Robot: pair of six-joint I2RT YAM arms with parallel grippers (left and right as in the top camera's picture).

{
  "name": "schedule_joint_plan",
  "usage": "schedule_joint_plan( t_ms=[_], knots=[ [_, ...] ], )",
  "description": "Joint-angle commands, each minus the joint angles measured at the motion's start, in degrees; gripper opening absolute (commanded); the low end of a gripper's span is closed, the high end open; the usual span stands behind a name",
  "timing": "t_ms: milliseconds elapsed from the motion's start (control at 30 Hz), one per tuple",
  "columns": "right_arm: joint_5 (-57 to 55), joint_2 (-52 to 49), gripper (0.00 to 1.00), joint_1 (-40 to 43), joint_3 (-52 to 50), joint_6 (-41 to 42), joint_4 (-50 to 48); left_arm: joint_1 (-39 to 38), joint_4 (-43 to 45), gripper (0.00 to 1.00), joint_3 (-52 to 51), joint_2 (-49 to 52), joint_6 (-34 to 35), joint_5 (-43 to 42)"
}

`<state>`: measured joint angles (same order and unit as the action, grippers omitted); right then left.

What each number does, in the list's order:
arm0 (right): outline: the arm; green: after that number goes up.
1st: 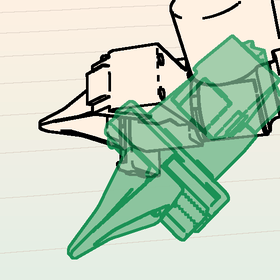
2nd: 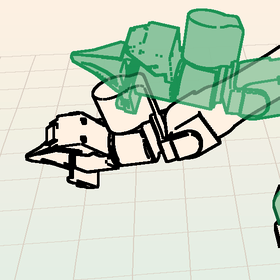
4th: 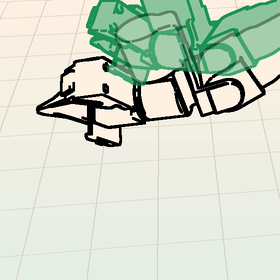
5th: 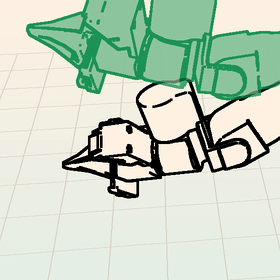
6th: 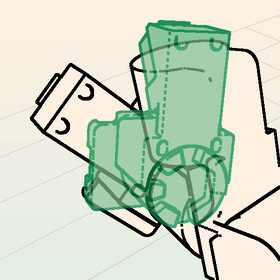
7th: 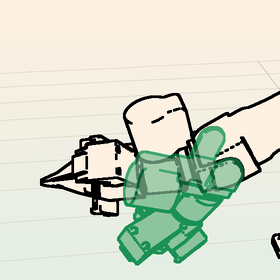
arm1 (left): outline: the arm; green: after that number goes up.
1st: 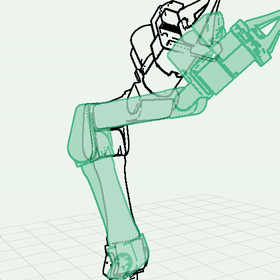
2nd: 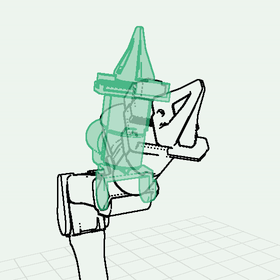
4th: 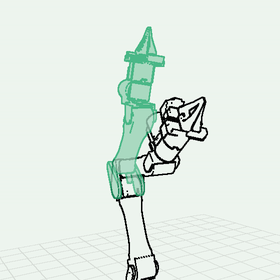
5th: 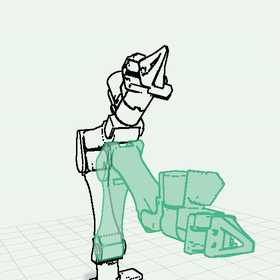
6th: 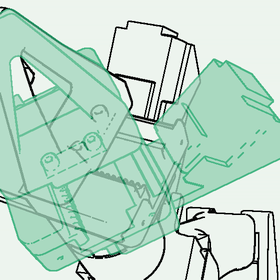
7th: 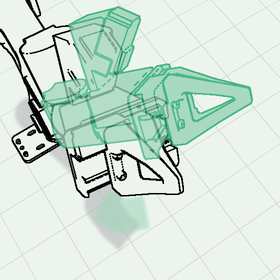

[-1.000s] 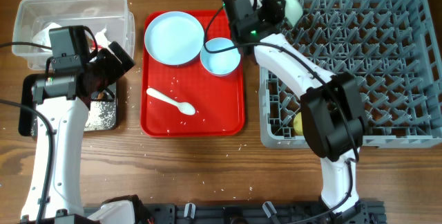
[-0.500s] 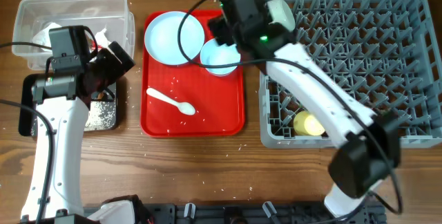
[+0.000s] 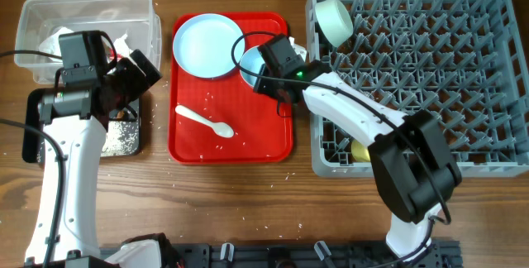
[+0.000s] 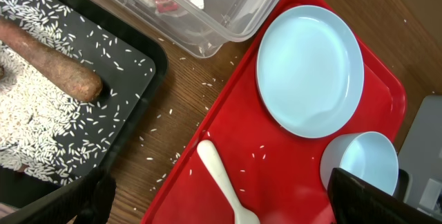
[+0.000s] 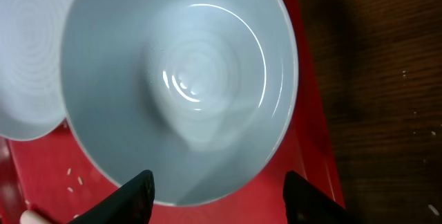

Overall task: Sort waste into correct bins and load items into the dishwasher rack
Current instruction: 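Grasp the light blue bowl with the right gripper, then lift the blue bowl and set it in the dish rack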

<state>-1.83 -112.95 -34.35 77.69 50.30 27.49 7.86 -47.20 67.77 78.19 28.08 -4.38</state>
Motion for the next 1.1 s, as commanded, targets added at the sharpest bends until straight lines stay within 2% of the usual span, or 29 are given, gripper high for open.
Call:
schedule_joint_plan(
  t_ms=[0,33,67,100,200,233,333,400,433,500,533,633,700,767,867,967,1067],
  knots=[
    [-0.90,-3.26,0.54,-0.13,-0.79,1.29,-0.13,-0.35,0.00,1.00,-0.07,0.31,-0.68,0.37],
    [-0.87,-3.28,0.38,-0.15,-0.81,1.05,-0.02,-0.35,-0.02,1.00,-0.07,0.31,-0.68,0.37],
    [-0.90,-3.28,0.17,-0.15,-0.81,0.68,0.00,-0.35,-0.02,1.00,-0.07,0.31,-0.68,0.37],
    [-0.90,-3.28,0.12,-0.15,-0.79,0.63,0.11,-0.35,0.00,1.00,-0.07,0.31,-0.68,0.37],
    [-0.28,-2.56,0.11,-0.15,-0.76,-3.23,0.20,-0.35,0.00,1.00,-0.07,0.31,-0.68,0.37],
    [0.59,-1.44,0.04,-0.13,-0.76,-6.29,0.17,-0.35,0.00,1.00,-0.04,0.31,-0.68,0.37],
    [3.37,4.76,0.04,-0.13,-0.55,-14.91,0.37,-0.35,-0.02,1.00,-0.04,0.31,-0.68,0.37],
    [0.57,11.50,0.04,0.11,0.57,-16.94,3.06,-0.35,0.00,1.00,-0.04,0.31,-0.68,0.35],
    [-6.51,18.51,0.04,1.03,0.66,-16.76,5.86,-0.35,0.00,1.00,-0.07,0.31,-0.68,0.37],
    [-18.91,26.16,0.05,2.58,0.66,-14.25,9.73,-0.35,0.00,1.00,-0.07,0.31,-0.68,0.37],
    [-30.71,31.74,0.04,3.89,0.63,-14.19,13.40,-0.35,0.00,1.00,-0.04,0.31,-0.68,0.37],
    [-58.80,38.64,0.04,5.86,0.61,-14.38,23.30,-0.35,0.00,1.00,-0.07,0.31,-0.68,0.37],
    [-63.25,37.83,0.04,6.67,0.57,-19.04,24.63,-0.35,0.00,1.00,-0.07,0.31,-0.68,0.37],
    [-64.04,33.27,0.04,6.73,0.57,-32.09,20.79,-0.35,0.00,1.00,-0.04,0.31,-0.68,0.37],
    [-74.58,21.99,0.04,6.73,0.57,-51.89,11.61,-0.35,0.00,1.00,-0.07,0.31,-0.68,0.37],
    [-75.30,11.32,0.04,6.73,0.57,-67.01,3.28,-0.35,0.00,1.00,-0.04,0.31,-0.68,0.37],
    [-74.79,4.79,0.04,6.45,0.57,-68.32,3.06,-0.35,0.00,1.00,-0.04,0.31,-0.68,0.37]
  ],
)
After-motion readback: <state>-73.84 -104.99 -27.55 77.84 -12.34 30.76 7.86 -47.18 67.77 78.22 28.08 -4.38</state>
